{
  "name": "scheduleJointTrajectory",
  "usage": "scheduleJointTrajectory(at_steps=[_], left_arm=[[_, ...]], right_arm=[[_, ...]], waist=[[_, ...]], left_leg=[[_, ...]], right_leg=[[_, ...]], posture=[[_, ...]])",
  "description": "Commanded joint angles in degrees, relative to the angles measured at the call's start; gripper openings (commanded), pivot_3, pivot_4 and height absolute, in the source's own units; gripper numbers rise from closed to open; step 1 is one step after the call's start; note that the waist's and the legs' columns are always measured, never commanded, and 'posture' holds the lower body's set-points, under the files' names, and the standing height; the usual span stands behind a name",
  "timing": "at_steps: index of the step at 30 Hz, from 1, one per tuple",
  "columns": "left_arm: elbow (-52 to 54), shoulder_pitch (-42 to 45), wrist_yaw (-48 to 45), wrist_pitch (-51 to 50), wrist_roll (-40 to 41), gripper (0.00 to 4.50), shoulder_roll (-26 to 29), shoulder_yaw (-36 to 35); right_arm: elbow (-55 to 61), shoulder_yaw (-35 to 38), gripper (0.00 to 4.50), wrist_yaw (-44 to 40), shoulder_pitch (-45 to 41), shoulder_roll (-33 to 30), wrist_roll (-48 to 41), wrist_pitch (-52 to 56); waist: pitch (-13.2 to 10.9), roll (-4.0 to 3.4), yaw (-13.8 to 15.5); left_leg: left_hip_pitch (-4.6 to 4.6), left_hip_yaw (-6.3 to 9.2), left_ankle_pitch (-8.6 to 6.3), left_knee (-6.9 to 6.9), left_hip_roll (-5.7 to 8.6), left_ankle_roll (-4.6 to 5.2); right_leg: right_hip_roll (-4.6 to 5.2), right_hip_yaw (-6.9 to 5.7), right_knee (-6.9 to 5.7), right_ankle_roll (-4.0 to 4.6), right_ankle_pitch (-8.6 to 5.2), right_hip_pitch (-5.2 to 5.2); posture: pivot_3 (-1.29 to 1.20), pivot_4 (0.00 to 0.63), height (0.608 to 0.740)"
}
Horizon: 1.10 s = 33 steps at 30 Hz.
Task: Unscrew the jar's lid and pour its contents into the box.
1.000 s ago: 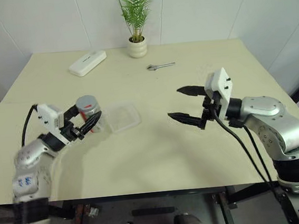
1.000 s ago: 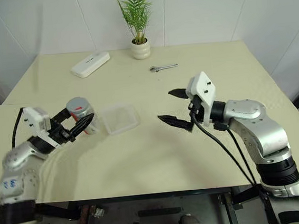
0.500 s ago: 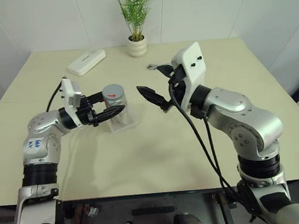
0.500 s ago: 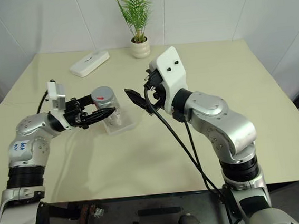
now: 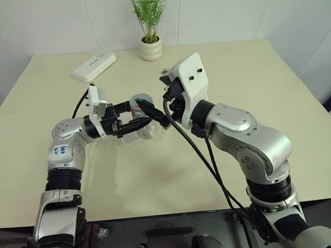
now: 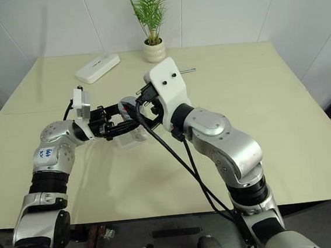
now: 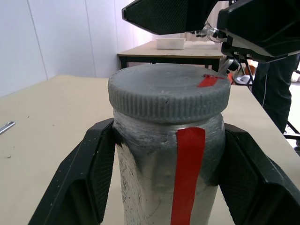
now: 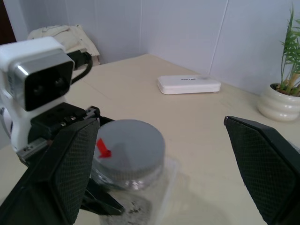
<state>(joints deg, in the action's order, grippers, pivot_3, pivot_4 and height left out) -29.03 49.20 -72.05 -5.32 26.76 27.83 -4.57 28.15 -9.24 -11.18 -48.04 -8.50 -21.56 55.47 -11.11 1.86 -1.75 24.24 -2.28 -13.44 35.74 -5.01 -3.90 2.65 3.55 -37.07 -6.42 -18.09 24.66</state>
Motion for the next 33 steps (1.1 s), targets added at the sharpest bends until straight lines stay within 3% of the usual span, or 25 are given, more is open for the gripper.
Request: scheduleJointTrajectory(at_steps=[1, 26, 29, 33], left_arm=[[1.0, 1.5, -0.5, 0.6, 0.1, 2.73, -0.3, -0.6], [5.1, -0.9, -0.7, -1.1, 0.2, 2.73, -1.3, -0.3], [5.1, -0.7, -0.8, -1.0, 0.1, 2.73, -1.2, -0.3], [5.3, -0.7, -0.7, -1.1, 0.2, 2.73, -1.2, -0.4]], right_arm=[[0.7, -1.5, 4.5, 0.0, 0.1, 0.9, 1.1, -1.7], [-2.6, -4.4, 4.5, -1.5, 1.4, 2.4, 4.2, -5.9], [-2.2, -4.9, 3.85, -2.5, 1.4, 2.5, 3.5, -5.4], [-2.1, -4.9, 2.57, -2.7, 1.3, 2.9, 3.8, -5.7]], waist=[[0.0, 0.0, 0.0], [0.0, 0.0, 0.0], [0.0, 0.0, -0.1], [0.0, 0.0, 0.0]], left_leg=[[0.0, 0.0, 0.0, 0.01, 0.0, 0.0], [0.0, 0.02, 0.01, 0.25, -0.01, 0.01], [-0.02, 0.03, 0.01, 0.27, -0.01, 0.01], [-0.02, 0.04, 0.02, 0.27, -0.01, 0.02]], right_leg=[[0.0, 0.0, -0.01, 0.0, 0.0, 0.0], [-0.02, 0.01, -0.27, 0.0, 0.0, 0.0], [-0.02, 0.01, -0.31, 0.0, 0.0, 0.0], [-0.03, 0.01, -0.33, 0.0, 0.0, 0.0]], posture=[[0.0, 0.15, 0.74], [0.0, 0.15, 0.74], [0.0, 0.15, 0.74], [0.0, 0.15, 0.74]])
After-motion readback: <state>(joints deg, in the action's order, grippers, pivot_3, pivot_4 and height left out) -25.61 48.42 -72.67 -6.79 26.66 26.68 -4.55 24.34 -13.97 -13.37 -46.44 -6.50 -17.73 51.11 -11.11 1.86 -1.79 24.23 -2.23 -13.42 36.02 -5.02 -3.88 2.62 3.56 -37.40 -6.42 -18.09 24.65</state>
